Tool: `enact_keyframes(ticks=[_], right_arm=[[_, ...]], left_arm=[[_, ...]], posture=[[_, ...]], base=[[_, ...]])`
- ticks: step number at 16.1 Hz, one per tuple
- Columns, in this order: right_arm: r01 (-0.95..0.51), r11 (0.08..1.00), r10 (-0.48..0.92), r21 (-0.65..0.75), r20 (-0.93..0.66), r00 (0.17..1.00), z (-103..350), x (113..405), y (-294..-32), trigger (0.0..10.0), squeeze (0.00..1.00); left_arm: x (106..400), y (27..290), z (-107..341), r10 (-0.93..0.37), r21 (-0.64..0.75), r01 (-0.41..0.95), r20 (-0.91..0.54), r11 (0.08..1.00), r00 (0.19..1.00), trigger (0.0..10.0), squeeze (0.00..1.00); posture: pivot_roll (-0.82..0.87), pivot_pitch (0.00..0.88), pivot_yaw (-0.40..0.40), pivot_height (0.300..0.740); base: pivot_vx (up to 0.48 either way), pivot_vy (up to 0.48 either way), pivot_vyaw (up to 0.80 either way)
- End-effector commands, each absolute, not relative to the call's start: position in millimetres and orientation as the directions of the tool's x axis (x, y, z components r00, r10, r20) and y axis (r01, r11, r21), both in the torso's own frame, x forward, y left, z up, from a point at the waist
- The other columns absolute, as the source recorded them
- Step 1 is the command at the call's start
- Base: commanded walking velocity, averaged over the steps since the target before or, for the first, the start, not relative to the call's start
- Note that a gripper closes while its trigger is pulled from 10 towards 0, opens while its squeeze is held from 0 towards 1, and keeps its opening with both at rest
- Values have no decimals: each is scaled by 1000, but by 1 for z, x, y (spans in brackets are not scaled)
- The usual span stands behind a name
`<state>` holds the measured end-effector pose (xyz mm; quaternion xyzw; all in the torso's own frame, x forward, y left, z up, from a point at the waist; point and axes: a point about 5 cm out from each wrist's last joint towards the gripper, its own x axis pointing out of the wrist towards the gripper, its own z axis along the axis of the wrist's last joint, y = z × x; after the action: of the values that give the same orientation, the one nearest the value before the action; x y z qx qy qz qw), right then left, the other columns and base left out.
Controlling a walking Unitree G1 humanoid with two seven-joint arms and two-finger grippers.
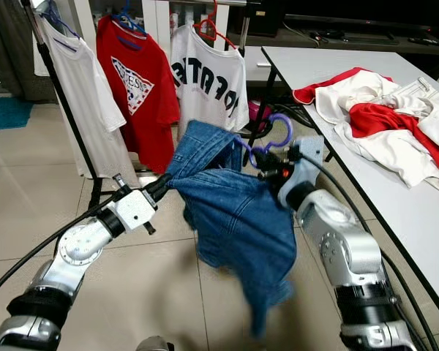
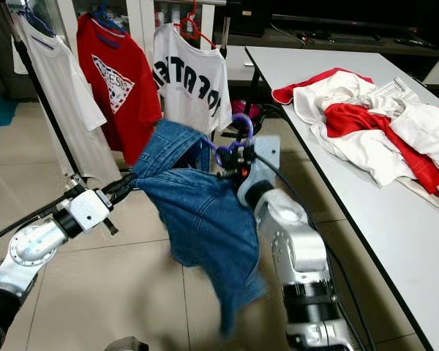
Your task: Hang hanger
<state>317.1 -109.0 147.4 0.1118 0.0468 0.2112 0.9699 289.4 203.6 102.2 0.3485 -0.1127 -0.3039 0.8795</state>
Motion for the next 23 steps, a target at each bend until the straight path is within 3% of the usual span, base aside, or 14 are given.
enact_keyframes(ticks=[1, 7, 10, 11, 12, 17, 23], right_arm=[[-290, 927, 287, 237, 48, 957, 166, 325, -138, 10000, 0], [-216, 946, 193, 242, 116, 974, 182, 334, -160, 10000, 0], [-278, 942, 261, 189, 111, 959, 182, 332, -152, 10000, 0], [-304, 935, 287, 185, 112, 951, 182, 330, -145, 10000, 0], [-353, 919, 337, 175, 116, 935, 182, 327, -133, 10000, 0], [-420, 897, 407, 139, 110, 907, 184, 322, -110, 10000, 0], [-544, 838, 546, -50, 90, 833, 193, 311, -86, 10000, 0]], left_arm=[[284, 221, 91, -536, 678, 432, -67, 594, 841, 0, 0], [274, 220, 67, -483, 636, 461, -155, 619, 862, 0, 0], [274, 213, 66, -499, 581, 484, -150, 654, 854, 0, 0], [276, 209, 69, -505, 544, 481, -118, 687, 855, 10000, 0], [282, 204, 82, -498, 423, 454, -7, 784, 867, 10000, 1000], [292, 199, 124, -501, 224, 455, 232, 862, 834, 10000, 1000], [324, 193, 165, -453, 166, 422, 295, 891, 841, 10000, 1000]], posture=[[-2, 0, -79, 740], [-8, 0, -79, 740], [-12, 0, -80, 740], [-12, 0, -83, 740], [-13, 0, -86, 740], [-12, 0, -93, 740], [-20, 0, -89, 740]], base=[[0, 0, 0], [0, 0, 0], [0, 0, 0], [0, 0, 0], [0, 0, 0], [0, 0, 0], [0, 0, 0]])
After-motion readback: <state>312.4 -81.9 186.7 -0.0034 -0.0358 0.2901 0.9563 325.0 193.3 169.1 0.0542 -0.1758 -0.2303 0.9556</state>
